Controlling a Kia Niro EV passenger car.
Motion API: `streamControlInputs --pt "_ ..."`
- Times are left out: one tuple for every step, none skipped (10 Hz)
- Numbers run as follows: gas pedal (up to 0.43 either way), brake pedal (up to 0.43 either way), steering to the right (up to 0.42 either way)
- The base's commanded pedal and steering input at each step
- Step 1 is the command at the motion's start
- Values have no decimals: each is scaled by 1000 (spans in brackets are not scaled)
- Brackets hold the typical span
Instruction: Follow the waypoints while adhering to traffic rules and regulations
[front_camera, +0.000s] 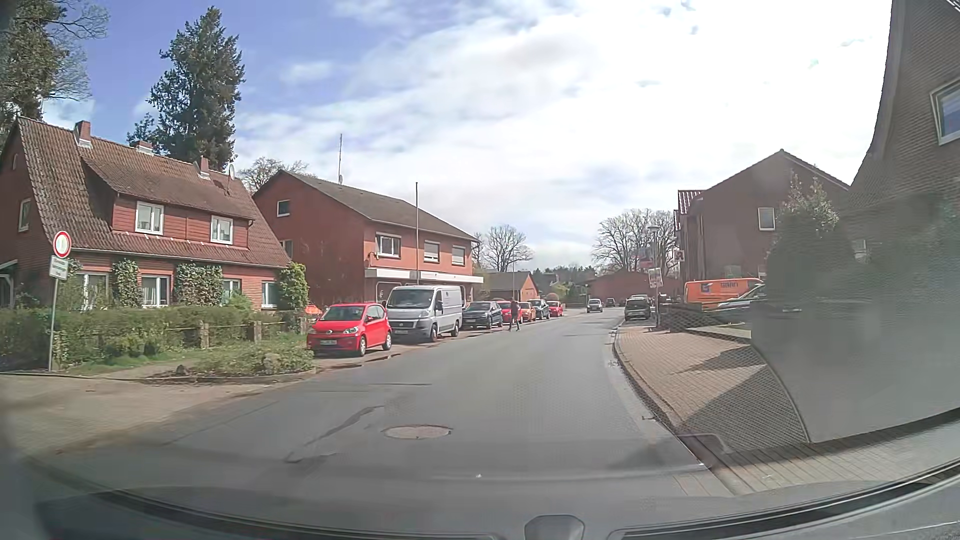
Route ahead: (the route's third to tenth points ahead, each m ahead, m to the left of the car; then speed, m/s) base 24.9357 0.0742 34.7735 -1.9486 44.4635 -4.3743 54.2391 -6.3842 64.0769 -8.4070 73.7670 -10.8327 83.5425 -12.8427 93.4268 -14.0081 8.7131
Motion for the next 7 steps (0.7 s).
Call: streamControlInputs --pt "130 0 39" --pt "130 0 37" --pt "130 0 36" --pt "130 0 36" --pt "130 0 36" --pt "130 0 36" --pt "130 0 36"
